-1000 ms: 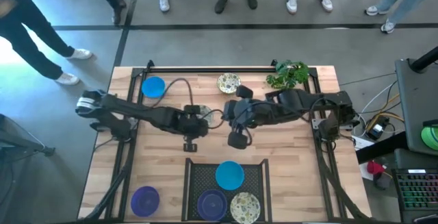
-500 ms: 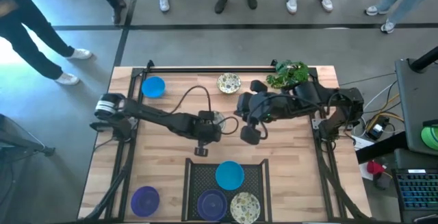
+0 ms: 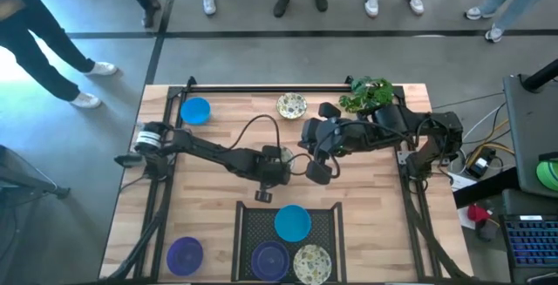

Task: Pick & Place Mini bowls
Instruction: Stack the bottom white patterned bowl on top of the white patterned bowl on the shelf

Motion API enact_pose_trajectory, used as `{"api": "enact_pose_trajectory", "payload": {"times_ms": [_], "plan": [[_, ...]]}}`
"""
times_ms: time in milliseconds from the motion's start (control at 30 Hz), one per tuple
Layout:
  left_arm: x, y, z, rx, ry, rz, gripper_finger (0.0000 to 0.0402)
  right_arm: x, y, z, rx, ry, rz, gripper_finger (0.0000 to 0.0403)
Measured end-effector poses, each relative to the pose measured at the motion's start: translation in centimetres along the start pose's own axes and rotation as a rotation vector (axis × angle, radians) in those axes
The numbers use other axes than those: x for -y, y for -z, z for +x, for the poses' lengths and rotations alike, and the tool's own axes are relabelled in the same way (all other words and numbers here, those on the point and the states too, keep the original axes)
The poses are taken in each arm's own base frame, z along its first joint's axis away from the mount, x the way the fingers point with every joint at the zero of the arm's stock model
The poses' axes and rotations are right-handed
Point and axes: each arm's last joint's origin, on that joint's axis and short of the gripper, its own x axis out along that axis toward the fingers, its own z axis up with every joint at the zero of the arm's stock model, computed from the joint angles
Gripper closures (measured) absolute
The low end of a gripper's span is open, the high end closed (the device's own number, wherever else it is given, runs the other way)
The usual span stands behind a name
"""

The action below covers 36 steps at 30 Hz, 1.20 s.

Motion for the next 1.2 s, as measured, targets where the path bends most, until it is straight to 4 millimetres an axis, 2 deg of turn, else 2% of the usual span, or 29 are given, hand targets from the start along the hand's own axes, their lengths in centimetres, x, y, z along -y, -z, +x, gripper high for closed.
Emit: {"api": "enact_pose_trajectory", "payload": {"times_ms": [767,1000,1200], "plan": [[0.4,0.1,1.2,0.001,0.030,0.011,0.0398,0.0,0.1,0.0,-0.007,0.002,-0.009,0.0394],[0.5,0.2,1.3,-0.001,0.056,0.003,0.0356,0.0,0.1,0.1,-0.008,0.003,-0.013,0.0394],[0.5,0.1,1.3,-0.001,0.053,-0.020,0.0347,0.0,0.1,0.1,-0.007,0.002,-0.011,0.0394]]}}
